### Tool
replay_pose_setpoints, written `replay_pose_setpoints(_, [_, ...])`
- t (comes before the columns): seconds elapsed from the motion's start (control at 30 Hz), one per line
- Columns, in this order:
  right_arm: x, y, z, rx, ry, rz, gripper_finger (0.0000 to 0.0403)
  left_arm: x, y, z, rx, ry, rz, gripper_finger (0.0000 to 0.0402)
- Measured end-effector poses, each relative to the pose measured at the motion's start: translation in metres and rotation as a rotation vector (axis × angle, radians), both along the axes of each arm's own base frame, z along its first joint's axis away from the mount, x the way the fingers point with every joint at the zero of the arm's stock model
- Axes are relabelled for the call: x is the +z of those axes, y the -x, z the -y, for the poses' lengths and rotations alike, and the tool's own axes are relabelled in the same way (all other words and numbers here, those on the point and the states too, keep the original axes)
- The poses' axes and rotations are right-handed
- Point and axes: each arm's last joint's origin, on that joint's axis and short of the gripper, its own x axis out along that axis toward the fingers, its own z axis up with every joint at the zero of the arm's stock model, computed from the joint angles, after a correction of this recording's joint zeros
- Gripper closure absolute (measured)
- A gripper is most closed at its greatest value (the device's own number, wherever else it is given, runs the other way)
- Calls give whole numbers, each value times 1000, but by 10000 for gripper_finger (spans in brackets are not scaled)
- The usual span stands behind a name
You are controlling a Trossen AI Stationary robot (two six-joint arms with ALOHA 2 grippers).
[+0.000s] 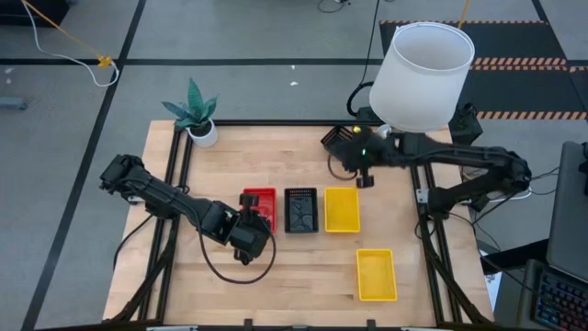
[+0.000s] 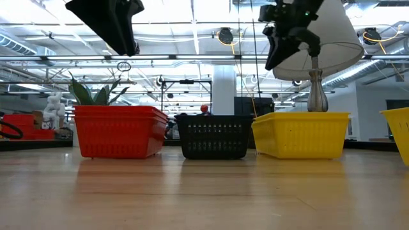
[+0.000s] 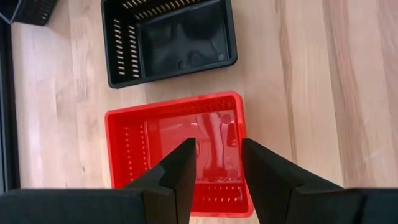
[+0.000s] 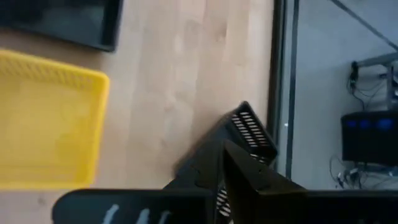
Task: Stack baskets by color
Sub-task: Stack the top black bin on top of the bottom black bin
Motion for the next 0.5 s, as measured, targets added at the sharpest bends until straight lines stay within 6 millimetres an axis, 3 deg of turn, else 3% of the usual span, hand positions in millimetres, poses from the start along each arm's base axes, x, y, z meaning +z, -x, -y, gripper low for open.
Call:
replay_pose_setpoints(0.3, [15,10,38,87,-17,-99,389,0,0,0,0,2,4,270])
replay_pose_setpoints(0.5, [-3,6,57,116,-96,-268,376,0,-2,-3,-1,-2,7,270])
